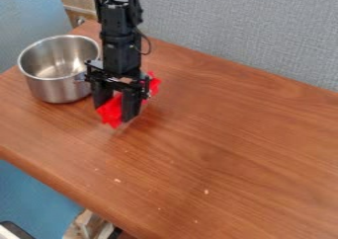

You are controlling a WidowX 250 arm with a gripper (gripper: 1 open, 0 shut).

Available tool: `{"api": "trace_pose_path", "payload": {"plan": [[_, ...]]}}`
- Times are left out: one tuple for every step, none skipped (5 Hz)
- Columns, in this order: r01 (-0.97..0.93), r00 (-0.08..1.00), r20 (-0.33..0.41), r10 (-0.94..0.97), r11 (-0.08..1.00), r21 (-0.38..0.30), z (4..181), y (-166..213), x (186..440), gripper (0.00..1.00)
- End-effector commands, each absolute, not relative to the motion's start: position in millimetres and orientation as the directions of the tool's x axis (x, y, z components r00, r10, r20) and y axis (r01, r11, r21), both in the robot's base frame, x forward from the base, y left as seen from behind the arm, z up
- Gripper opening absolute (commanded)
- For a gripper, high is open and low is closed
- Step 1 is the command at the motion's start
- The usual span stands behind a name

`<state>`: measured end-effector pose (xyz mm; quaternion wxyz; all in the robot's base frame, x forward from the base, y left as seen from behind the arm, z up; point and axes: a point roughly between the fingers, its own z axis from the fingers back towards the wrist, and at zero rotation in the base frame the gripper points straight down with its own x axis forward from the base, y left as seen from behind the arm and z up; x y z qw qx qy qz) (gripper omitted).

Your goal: Put the red object in the metal pot

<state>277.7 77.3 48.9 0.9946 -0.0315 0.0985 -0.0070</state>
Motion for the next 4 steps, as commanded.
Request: {"api": "trace_pose_path", "payload": {"plan": [[-0.019, 0.996, -0.089, 0.015, 0.999, -0.034, 82.6, 85.2, 288.3, 0.0], [-0.032, 0.996, -0.087, 0.028, 0.999, -0.037, 85.7, 86.5, 288.2, 0.0], [-0.044, 0.995, -0.087, 0.041, 0.998, -0.039, 87.9, 87.5, 288.2, 0.0], [-0.057, 0.995, -0.086, 0.053, 0.997, -0.042, 90.3, 88.7, 288.2, 0.0]]}}
